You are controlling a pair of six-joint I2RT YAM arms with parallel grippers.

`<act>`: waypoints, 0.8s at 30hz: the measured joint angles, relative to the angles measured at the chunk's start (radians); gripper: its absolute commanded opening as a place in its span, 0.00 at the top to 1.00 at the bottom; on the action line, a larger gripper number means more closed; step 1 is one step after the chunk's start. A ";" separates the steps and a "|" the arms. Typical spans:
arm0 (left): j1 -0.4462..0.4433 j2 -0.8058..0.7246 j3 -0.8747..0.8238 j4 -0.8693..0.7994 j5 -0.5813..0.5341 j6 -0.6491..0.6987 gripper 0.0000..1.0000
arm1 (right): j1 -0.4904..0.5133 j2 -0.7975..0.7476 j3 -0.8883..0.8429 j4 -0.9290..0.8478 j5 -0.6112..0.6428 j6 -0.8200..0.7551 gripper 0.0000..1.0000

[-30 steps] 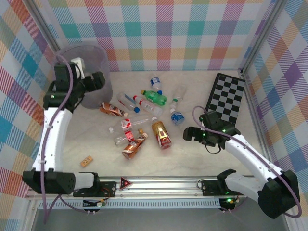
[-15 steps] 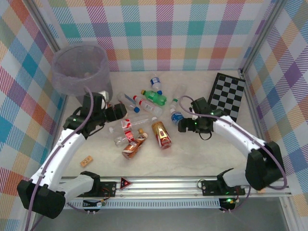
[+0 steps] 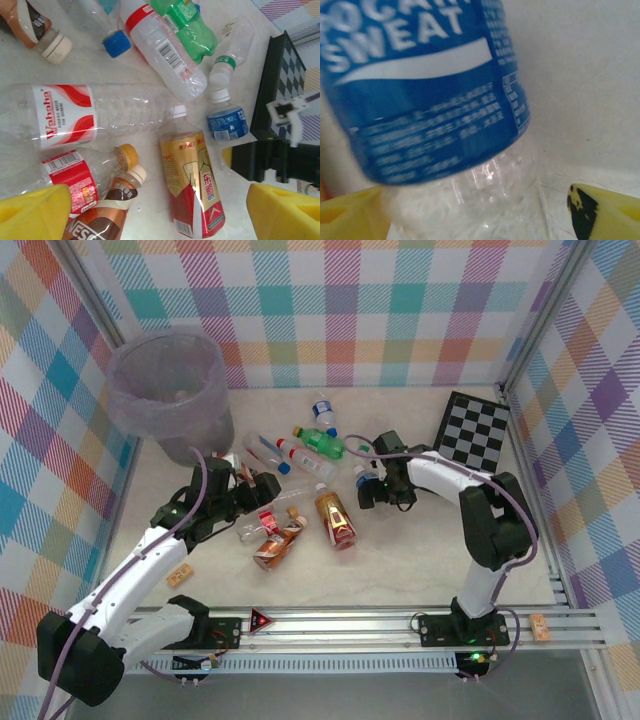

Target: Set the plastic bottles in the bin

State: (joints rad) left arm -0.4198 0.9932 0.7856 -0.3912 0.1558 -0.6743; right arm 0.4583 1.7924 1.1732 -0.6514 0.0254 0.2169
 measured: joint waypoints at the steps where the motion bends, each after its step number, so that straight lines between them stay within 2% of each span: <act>1: -0.001 0.000 0.000 0.004 0.000 -0.004 0.10 | 0.000 0.010 0.000 0.000 0.000 0.000 0.17; 10: -0.004 0.008 -0.002 0.066 0.028 -0.050 0.10 | 0.000 -0.021 -0.029 0.014 -0.004 0.006 0.31; 16: -0.005 0.029 -0.005 0.162 0.087 -0.114 0.10 | 0.000 -0.103 -0.058 -0.001 -0.019 0.007 0.34; 24: -0.028 0.079 -0.005 0.298 0.160 -0.196 0.09 | 0.000 -0.272 -0.142 0.018 -0.156 0.047 0.43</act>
State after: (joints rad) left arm -0.4480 1.0718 0.7803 -0.0937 0.3157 -0.8707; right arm 0.4583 1.5204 1.0313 -0.6334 -0.1310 0.2634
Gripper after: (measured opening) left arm 0.911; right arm 0.599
